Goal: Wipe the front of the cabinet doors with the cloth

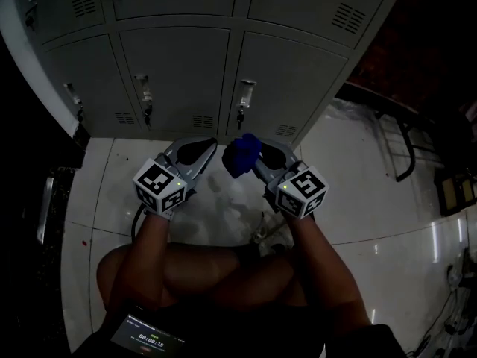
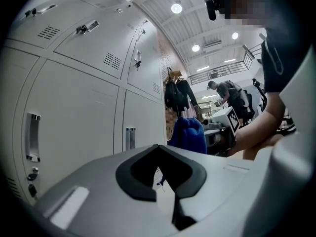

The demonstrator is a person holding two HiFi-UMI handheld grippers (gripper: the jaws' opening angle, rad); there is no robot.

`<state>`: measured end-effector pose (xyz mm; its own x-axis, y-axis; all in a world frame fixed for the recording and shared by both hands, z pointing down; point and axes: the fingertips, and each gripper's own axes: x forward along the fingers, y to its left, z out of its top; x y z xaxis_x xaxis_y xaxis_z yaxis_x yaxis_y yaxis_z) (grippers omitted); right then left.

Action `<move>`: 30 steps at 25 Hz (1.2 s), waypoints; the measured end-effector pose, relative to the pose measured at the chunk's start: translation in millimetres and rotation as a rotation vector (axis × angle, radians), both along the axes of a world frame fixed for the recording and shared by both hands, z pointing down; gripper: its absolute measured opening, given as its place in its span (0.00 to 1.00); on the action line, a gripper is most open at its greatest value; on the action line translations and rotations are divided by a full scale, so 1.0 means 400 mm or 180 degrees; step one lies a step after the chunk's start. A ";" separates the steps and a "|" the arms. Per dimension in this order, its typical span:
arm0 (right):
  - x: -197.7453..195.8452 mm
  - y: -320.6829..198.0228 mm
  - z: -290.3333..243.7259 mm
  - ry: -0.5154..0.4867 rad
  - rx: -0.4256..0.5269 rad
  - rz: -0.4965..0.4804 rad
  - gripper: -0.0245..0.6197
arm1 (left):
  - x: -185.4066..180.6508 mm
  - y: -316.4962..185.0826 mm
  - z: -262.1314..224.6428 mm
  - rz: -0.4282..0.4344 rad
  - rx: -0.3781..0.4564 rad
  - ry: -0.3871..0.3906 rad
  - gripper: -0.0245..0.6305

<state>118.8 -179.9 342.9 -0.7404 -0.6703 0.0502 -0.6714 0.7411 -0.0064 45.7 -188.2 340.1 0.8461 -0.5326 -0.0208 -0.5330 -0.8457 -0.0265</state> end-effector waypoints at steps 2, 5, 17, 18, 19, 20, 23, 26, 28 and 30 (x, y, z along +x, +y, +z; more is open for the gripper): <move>0.003 -0.001 -0.001 0.0024 0.0010 0.0001 0.16 | -0.003 0.000 -0.016 0.0003 -0.0027 0.0125 0.04; 0.007 -0.003 -0.003 -0.0022 -0.0005 0.0012 0.16 | -0.015 -0.004 -0.031 -0.0017 -0.0031 0.0239 0.04; -0.002 -0.004 -0.003 -0.0056 -0.0033 -0.0013 0.16 | 0.001 0.007 -0.025 0.0065 0.0054 0.0146 0.04; -0.002 -0.004 -0.002 -0.0059 -0.0040 -0.0011 0.16 | 0.002 0.008 -0.023 0.0068 0.0053 0.0139 0.04; -0.003 -0.004 0.000 -0.0056 -0.0045 -0.0011 0.16 | 0.004 0.008 -0.022 0.0072 0.0052 0.0135 0.04; -0.004 -0.004 0.001 -0.0048 -0.0046 -0.0012 0.16 | 0.006 0.008 -0.021 0.0075 0.0050 0.0133 0.04; -0.010 -0.008 0.003 -0.0003 -0.0036 -0.0031 0.16 | 0.012 0.007 -0.019 0.0081 0.0044 0.0109 0.04; -0.012 -0.005 0.009 -0.0004 -0.0056 -0.0031 0.16 | 0.018 0.013 -0.014 0.0098 0.0047 0.0086 0.04; -0.008 -0.006 0.011 0.0000 -0.0068 -0.0019 0.16 | 0.019 0.014 -0.012 0.0100 0.0040 0.0090 0.04; -0.004 -0.010 0.009 -0.0005 -0.0071 -0.0001 0.16 | 0.020 0.010 -0.011 0.0103 0.0036 0.0085 0.04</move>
<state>117.2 -184.0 346.6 -0.7407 -0.6688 0.0639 -0.6711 0.7410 -0.0240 53.6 -184.1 335.6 0.8620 -0.5045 -0.0495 -0.5059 -0.8623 -0.0221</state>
